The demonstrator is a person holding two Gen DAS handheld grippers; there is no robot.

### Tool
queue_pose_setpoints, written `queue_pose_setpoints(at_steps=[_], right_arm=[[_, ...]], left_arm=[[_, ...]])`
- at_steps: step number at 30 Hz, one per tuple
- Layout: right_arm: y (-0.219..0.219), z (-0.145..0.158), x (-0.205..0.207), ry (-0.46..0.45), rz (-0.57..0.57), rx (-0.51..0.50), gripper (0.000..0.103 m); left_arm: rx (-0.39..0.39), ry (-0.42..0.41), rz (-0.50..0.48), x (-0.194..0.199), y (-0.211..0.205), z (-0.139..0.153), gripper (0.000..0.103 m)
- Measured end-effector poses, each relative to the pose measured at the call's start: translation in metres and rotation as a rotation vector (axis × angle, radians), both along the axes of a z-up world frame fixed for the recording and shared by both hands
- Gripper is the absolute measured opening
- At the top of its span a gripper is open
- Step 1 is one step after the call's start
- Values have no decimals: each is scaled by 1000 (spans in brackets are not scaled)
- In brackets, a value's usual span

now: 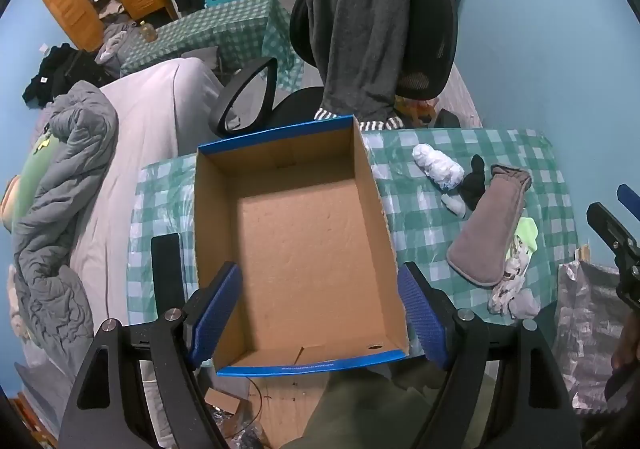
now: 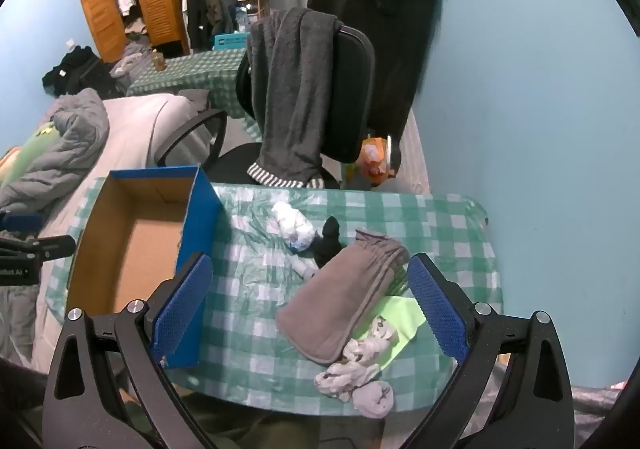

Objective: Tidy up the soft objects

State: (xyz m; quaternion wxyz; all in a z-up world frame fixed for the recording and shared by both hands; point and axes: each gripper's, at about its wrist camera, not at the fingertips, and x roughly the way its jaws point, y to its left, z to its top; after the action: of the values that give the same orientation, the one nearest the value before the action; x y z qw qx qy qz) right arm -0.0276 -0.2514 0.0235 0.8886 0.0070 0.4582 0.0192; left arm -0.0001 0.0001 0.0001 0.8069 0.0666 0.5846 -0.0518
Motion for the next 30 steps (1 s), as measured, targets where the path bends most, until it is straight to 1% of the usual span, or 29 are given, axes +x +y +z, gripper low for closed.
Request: queue_pose_setpoints(at_steps=[8, 9, 15, 18, 30], right_arm=[[0, -2, 1, 11, 1, 4, 98], [0, -2, 1, 13, 2, 3, 98], [-1, -3, 1, 14, 1, 4, 98], [-1, -3, 2, 15, 2, 5, 98], [-2, -4, 3, 17, 1, 10, 98]], left_arm=[[1, 7, 1, 2, 0, -2, 81], [-2, 0, 0, 0, -6, 1, 81], [-1, 3, 4, 3, -12, 3, 81], [-13, 8, 14, 5, -9, 1, 81], [-10, 5, 13, 4, -8, 0, 81]])
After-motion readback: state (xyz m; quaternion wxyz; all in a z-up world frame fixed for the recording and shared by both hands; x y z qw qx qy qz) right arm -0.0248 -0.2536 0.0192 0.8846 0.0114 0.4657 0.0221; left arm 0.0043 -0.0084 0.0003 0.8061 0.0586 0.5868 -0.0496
